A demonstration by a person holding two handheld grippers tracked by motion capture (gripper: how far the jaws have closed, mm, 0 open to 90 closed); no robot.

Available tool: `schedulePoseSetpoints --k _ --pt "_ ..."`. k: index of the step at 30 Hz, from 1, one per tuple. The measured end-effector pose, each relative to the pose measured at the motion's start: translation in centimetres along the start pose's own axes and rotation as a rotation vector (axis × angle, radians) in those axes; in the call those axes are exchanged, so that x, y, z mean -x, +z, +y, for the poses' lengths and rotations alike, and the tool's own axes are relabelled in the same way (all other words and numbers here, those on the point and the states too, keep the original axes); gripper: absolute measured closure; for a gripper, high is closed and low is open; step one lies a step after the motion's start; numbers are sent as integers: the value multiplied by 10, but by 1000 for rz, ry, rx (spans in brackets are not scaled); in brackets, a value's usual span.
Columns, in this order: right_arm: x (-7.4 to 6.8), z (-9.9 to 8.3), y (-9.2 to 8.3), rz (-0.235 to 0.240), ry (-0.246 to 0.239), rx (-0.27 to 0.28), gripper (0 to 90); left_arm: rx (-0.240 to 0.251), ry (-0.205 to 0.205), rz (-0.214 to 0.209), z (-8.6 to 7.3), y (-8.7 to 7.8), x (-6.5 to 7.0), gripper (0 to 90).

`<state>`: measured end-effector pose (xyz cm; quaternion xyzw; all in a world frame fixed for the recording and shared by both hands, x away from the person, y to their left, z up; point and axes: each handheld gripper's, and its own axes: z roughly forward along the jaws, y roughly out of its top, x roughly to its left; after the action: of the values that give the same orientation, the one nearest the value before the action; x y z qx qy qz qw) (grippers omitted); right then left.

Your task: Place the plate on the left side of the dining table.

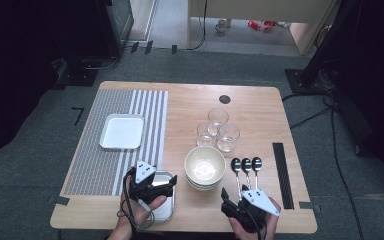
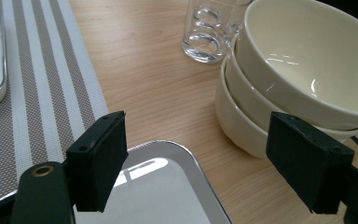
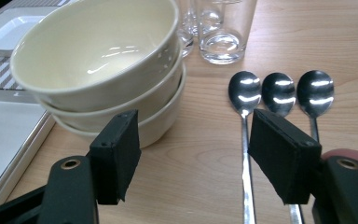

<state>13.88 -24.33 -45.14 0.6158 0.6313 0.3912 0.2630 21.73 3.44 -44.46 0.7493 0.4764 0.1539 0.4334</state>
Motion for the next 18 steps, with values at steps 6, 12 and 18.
schedulePoseSetpoints --k 6,12,18 --pt "16 10 -2 7 18 2 345 6 1 -6 5 0 0 211" --pt "22 23 -2 2 14 3 338 1 -3 -19 10 0 0 215" --pt "24 35 3 -3 13 4 336 20 -21 -43 15 0 -1 216"
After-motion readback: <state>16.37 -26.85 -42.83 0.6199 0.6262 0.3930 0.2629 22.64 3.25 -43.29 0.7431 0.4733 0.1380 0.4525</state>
